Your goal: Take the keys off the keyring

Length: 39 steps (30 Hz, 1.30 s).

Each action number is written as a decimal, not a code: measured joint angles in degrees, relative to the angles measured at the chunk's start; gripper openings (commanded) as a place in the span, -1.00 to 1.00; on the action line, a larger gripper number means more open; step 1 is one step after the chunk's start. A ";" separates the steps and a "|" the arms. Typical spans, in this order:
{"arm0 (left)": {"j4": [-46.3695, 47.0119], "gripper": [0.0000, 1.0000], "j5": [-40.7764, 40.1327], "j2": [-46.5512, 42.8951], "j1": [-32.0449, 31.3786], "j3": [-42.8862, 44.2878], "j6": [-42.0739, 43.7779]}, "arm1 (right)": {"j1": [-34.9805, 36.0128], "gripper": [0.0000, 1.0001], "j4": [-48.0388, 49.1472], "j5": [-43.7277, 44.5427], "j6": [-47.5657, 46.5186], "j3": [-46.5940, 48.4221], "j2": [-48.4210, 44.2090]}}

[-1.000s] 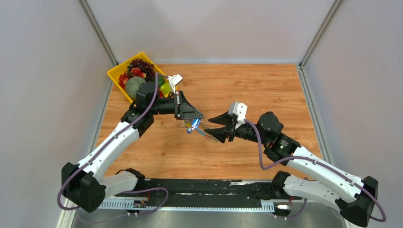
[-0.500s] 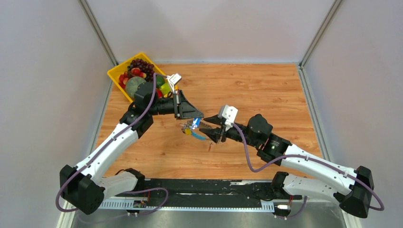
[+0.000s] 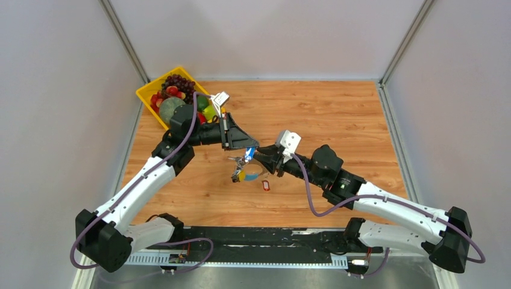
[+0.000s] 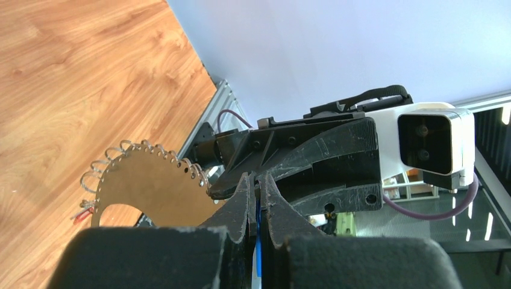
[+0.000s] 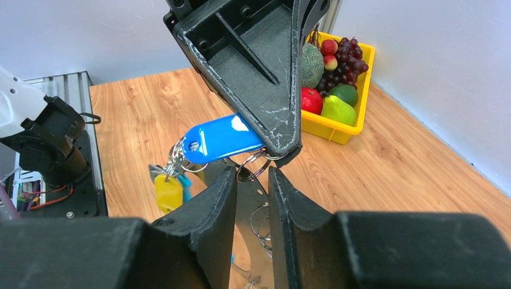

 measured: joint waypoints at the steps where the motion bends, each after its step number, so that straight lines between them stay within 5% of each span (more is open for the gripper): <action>1: 0.22 -1.00 -0.22 -0.02 -0.02 -0.07 -0.26 | 0.11 -0.45 0.17 0.15 0.00 0.11 0.22; 4: 1.27 -1.00 -0.57 -0.02 -0.11 -0.37 -1.14 | 0.37 -0.56 0.52 0.81 0.09 0.39 0.57; 7: 2.29 -1.00 -1.07 -0.02 -0.39 -0.59 -1.57 | 0.59 -0.99 0.66 1.70 -0.02 0.39 0.44; 12: 3.96 -0.85 -1.33 -0.17 -0.48 -0.74 -2.47 | 0.61 -1.00 0.55 2.95 -0.42 -0.15 -1.55; 17: 4.57 -0.07 -0.96 -0.39 -0.90 -0.83 -2.56 | 0.79 -1.00 -0.11 2.99 -1.25 -1.66 -5.38; 19: 4.90 0.07 -0.31 -0.35 -0.87 -0.83 -2.51 | 0.79 -1.00 -1.25 3.15 -1.46 -2.10 -7.23; 31: 10.93 0.29 5.35 2.03 -0.87 -3.82 -3.87 | 0.79 -1.00 -11.74 2.93 -3.76 0.74 -8.83; 39: 3.48 0.40 1.25 1.90 -0.57 -3.82 5.77 | 0.85 -1.00 -18.93 6.60 -7.65 6.32 -5.07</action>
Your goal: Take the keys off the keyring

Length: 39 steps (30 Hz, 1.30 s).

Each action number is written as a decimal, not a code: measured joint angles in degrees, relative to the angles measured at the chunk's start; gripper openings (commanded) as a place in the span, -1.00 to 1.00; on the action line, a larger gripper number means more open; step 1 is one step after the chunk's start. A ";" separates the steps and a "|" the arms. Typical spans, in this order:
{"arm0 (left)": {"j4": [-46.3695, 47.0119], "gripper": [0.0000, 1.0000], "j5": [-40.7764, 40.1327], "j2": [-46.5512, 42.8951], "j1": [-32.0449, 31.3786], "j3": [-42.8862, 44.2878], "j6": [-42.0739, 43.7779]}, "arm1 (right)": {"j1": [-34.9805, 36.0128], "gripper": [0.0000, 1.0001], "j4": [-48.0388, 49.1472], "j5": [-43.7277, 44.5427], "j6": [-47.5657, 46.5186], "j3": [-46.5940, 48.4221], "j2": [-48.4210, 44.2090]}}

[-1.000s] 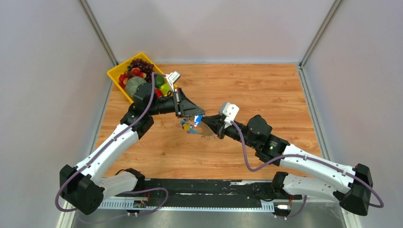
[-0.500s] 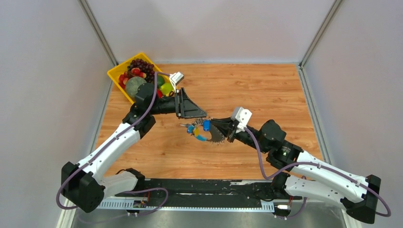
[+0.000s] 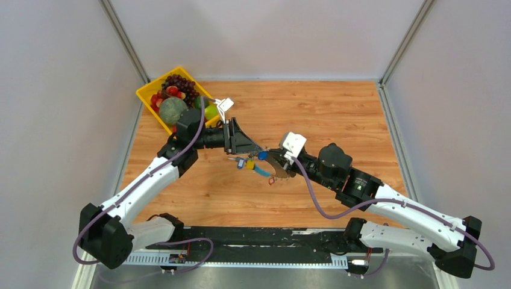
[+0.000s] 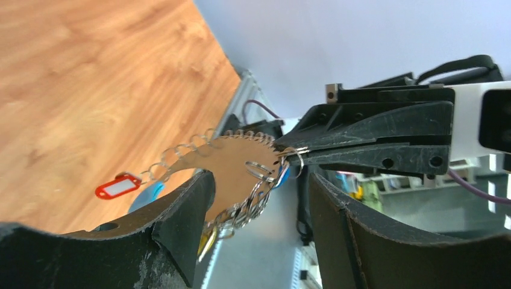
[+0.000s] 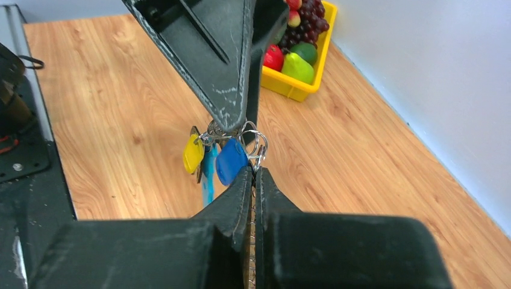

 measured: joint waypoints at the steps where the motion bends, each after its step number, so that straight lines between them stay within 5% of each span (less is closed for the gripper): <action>1: -1.05 0.41 -0.79 -0.31 0.28 0.04 1.31 | 0.00 -1.00 -0.66 0.50 -0.42 0.00 0.00; 7: -11.02 0.50 -11.21 -6.97 1.70 2.40 11.37 | 0.00 -1.00 -1.62 2.93 -1.42 0.11 0.72; 11: -13.66 0.37 -18.43 -15.19 1.73 3.06 15.98 | 0.00 -1.00 -2.19 5.18 -1.20 0.55 2.64; 19: -5.64 0.25 -22.08 -23.69 1.38 -4.24 14.93 | 0.04 -1.00 -2.67 12.20 -0.63 4.98 9.25; 27: -2.16 0.24 -23.21 -22.80 -0.22 -13.49 12.55 | 0.46 -1.00 18.88 6.86 -22.16 -8.35 4.09; 39: 7.26 0.18 -23.67 -24.92 -1.03 -13.60 11.67 | 0.46 -1.00 27.56 3.13 -41.68 -0.15 15.32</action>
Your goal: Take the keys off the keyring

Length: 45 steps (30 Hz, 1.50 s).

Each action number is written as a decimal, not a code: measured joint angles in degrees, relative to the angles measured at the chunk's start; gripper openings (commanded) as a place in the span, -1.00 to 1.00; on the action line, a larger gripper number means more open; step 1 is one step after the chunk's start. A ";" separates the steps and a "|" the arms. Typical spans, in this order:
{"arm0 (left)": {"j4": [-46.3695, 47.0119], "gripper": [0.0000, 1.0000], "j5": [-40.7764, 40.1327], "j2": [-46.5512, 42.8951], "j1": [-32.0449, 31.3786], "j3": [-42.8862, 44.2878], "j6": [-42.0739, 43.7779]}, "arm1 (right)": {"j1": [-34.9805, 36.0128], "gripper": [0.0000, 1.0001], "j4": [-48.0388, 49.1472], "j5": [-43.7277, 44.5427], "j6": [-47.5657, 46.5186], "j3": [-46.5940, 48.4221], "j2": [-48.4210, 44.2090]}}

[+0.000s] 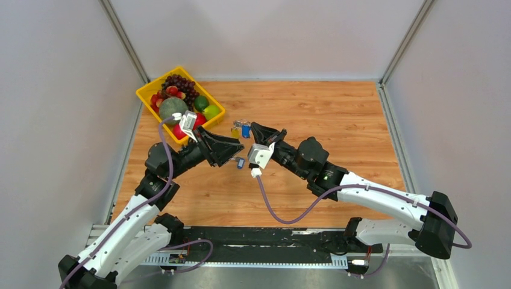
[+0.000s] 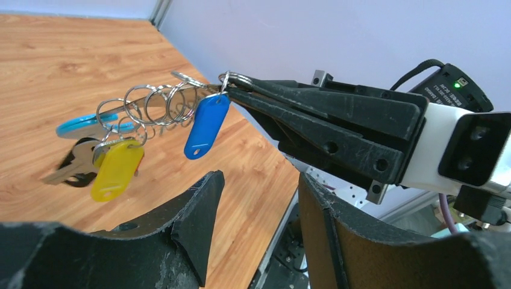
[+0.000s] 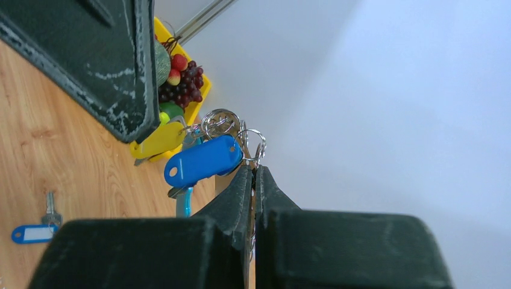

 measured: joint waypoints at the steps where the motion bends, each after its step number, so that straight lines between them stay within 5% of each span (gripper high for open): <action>1: 0.52 0.18 -0.24 -0.02 -0.09 -0.28 -0.22 | 0.00 -1.00 0.26 -0.26 -0.20 0.57 0.35; 15: 1.33 0.49 -5.62 -0.35 -0.24 -2.16 2.36 | 0.00 -1.00 0.68 -3.43 0.00 0.87 0.48; 24: 1.92 0.44 -5.55 4.04 -0.24 -0.61 2.27 | 0.00 -1.00 0.46 -5.46 0.90 0.90 0.15; 33: 7.63 -0.08 -2.67 7.13 -0.24 -0.61 0.46 | 0.00 -1.00 -0.68 -6.60 2.82 1.77 -0.72; 41: 13.22 -0.31 -0.20 9.73 -0.24 -0.61 -3.04 | 0.00 -1.00 -0.85 -6.95 3.50 1.86 -0.94; 45: 14.82 -0.72 0.35 9.86 -0.28 -0.59 -4.57 | 0.00 -1.00 -0.96 -6.93 3.67 1.86 -0.94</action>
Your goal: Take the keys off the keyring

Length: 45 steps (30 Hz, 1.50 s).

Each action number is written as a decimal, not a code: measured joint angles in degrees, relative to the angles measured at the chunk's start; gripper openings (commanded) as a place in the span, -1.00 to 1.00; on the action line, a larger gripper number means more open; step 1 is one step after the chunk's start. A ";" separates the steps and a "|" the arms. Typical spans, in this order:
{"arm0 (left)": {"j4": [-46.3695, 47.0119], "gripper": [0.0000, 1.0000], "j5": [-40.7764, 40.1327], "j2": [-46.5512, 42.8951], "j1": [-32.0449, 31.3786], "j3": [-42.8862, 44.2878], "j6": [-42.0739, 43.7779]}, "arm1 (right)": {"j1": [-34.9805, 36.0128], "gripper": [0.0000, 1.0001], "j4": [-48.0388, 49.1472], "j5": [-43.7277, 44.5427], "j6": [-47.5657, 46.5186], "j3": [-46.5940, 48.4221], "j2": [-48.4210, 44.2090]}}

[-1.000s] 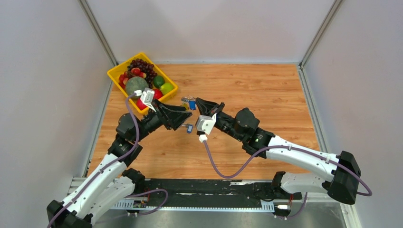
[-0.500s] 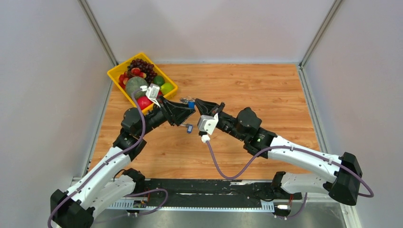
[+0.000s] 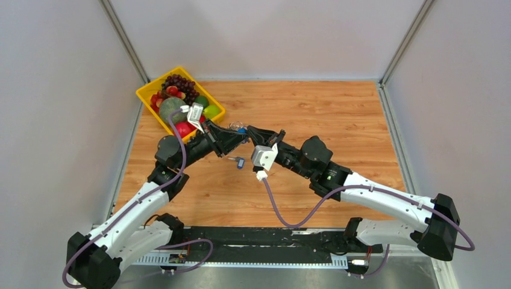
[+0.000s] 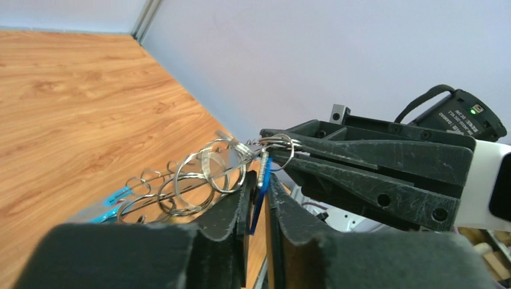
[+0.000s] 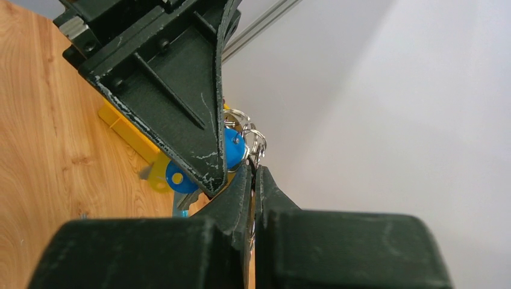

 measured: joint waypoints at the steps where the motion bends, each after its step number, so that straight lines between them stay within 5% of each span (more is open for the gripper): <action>1: 0.22 -0.84 0.04 -0.07 0.00 0.00 -0.26 | 0.00 -1.00 -0.15 0.00 0.04 0.00 0.00; 5: -2.89 -1.00 0.24 -0.44 -0.02 1.31 -0.68 | 0.00 -1.00 -0.72 0.66 0.17 0.00 0.13; 15: -25.70 -1.00 2.49 -0.81 -0.02 10.60 -0.13 | -0.85 -1.00 -0.61 0.98 1.57 -2.32 0.59; 24: -47.52 -1.00 14.27 10.51 0.61 21.07 4.52 | -1.25 -1.00 -4.63 -0.74 5.66 -8.63 -2.49; 37: -82.34 -1.00 20.57 21.73 2.75 44.09 27.80 | -1.42 -1.00 -12.72 -13.46 13.44 -8.50 -12.33; 38: -83.89 -1.00 20.50 22.05 2.78 44.33 28.83 | -1.55 -0.89 -13.84 -14.36 14.03 -8.20 -12.31; 41: -86.40 -1.00 20.11 22.80 3.45 44.37 30.62 | -1.62 -0.16 -18.01 -15.85 16.90 -7.93 -12.28; 45: -87.23 -1.00 19.47 23.19 4.31 44.37 31.43 | -1.62 0.26 -21.05 -13.88 21.94 -7.93 -11.58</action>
